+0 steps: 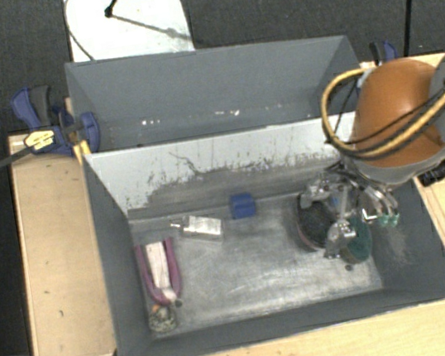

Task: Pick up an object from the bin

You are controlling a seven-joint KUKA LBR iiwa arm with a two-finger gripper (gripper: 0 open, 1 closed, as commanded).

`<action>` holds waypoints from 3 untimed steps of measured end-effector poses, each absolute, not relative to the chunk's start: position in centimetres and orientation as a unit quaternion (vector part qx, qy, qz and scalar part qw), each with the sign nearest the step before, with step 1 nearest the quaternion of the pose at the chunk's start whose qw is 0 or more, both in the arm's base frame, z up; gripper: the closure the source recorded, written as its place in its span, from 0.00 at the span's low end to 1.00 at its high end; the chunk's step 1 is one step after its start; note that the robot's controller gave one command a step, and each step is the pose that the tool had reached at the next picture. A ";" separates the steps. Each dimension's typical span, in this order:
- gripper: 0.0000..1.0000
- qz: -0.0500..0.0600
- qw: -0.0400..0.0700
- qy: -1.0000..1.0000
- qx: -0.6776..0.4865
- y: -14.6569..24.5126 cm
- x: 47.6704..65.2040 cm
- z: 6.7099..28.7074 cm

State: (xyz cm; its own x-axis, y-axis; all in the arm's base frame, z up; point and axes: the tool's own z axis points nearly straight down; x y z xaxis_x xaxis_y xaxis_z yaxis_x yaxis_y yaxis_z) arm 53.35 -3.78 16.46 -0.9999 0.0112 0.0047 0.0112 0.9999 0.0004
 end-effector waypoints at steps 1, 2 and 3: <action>0.00 0.000 0.001 -0.989 0.146 -6.4 56.1 7.7; 0.00 -0.006 -0.005 -0.940 0.342 -11.7 57.8 7.6; 1.00 -0.005 -0.003 -0.940 0.342 -11.7 57.7 7.7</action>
Offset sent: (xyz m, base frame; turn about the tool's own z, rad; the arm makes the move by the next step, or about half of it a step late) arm 0.0281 -0.0256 -0.0866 -0.3055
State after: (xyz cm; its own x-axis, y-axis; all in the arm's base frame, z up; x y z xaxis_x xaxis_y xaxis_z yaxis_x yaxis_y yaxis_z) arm 57.72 -11.69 7.69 -0.7658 -0.6430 -0.0088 -0.6431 0.7658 0.0079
